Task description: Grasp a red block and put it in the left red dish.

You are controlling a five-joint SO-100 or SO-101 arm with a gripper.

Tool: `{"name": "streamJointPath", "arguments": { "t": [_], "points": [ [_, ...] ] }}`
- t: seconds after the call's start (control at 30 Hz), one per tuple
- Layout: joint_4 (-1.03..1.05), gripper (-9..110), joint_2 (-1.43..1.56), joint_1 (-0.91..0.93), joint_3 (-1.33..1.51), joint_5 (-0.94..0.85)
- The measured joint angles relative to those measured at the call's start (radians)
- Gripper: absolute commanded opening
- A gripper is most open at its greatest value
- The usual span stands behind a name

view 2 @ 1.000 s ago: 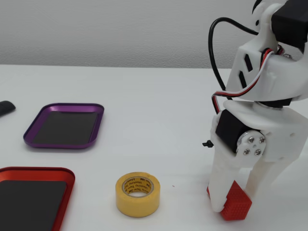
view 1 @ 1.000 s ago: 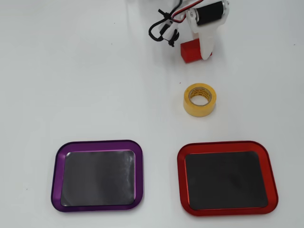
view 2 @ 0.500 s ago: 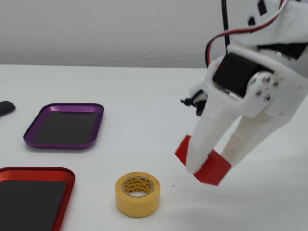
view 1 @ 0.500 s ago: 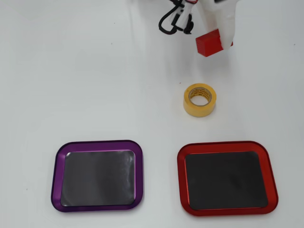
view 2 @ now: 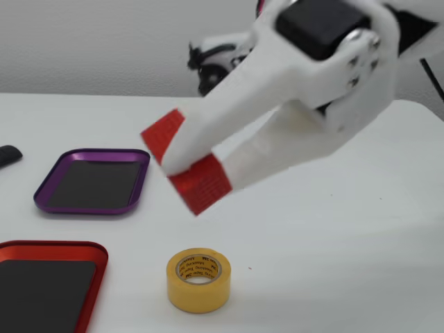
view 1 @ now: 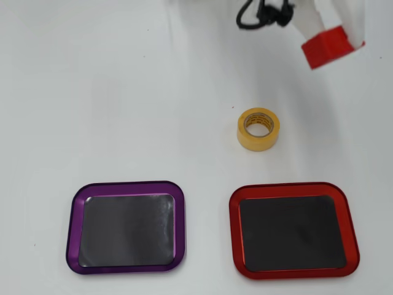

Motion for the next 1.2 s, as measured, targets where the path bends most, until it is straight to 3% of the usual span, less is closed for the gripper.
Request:
{"name": "streamJointPath", "arguments": {
  "t": [0.53,1.0,1.2],
  "points": [
    [-0.049,0,-0.770,0.052,-0.538,0.000],
    [-0.049,0,-0.979,0.129,-0.758,0.000],
    [0.092,14,-0.979,0.127,-0.781,0.000]
  ]
}}
